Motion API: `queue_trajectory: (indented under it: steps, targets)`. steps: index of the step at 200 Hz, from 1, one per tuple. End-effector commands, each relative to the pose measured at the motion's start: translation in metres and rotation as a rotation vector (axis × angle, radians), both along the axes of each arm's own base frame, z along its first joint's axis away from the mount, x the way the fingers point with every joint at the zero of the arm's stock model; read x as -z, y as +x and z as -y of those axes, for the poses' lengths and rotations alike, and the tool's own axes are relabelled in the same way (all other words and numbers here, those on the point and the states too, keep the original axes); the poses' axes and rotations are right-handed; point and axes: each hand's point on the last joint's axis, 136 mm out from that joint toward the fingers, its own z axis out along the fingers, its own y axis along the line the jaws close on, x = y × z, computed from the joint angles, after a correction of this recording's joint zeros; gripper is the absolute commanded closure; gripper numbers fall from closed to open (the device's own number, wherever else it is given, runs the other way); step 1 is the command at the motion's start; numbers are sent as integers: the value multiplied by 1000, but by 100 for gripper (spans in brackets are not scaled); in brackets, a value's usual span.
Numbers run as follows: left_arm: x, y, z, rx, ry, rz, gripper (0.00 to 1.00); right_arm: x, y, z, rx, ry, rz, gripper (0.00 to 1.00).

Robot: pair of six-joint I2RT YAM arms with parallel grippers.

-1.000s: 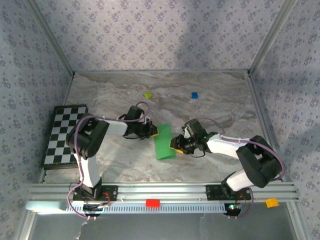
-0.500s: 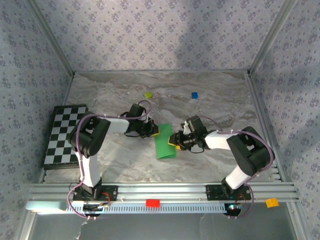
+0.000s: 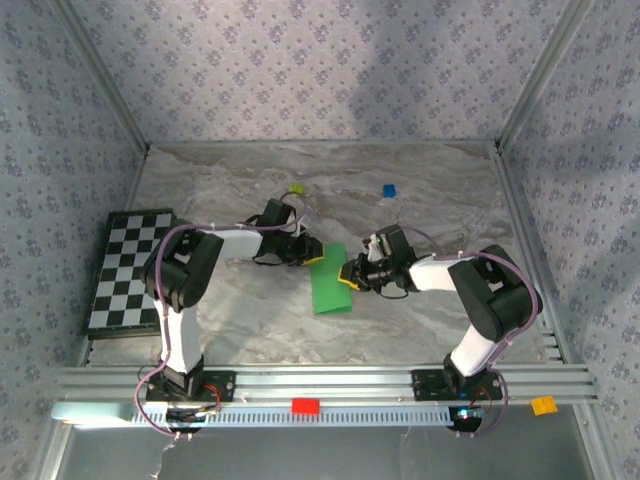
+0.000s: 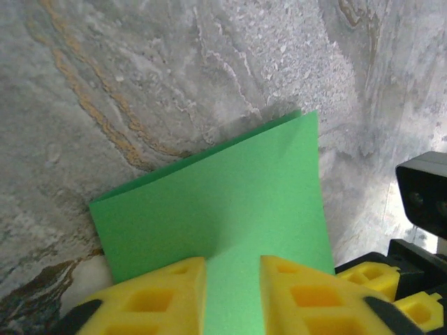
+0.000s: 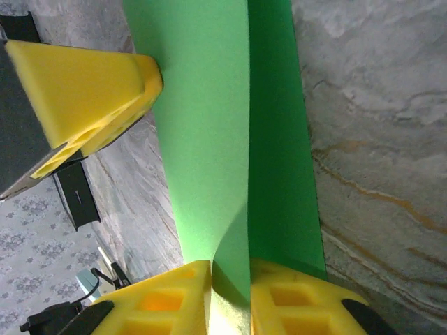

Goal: Fold a paper plane with a square sheet of paper (pick it up from the middle)
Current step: Fold the triangle a second time at the center of the table.

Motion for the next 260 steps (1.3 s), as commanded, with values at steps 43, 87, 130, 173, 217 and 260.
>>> queue_trajectory:
  steps: [43,87,130,173,217,260]
  targets:
    - [-71,-2,-1,19,18,233,60,5,6,6,93,-9,-17,88]
    - [-96,-18,-18,-21,52,353,60,9,8,18,185,-44,-18,90]
    - [-105,-39,-43,-68,78,457,62,3,3,14,164,-41,-10,85]
    - [-103,-59,-53,-36,98,501,62,-6,-1,2,41,-27,21,78]
    - [-98,-83,-48,59,78,457,59,-3,-2,6,-19,-47,28,79]
    - [-98,-90,-36,108,77,476,56,-1,1,7,-59,-26,20,82]
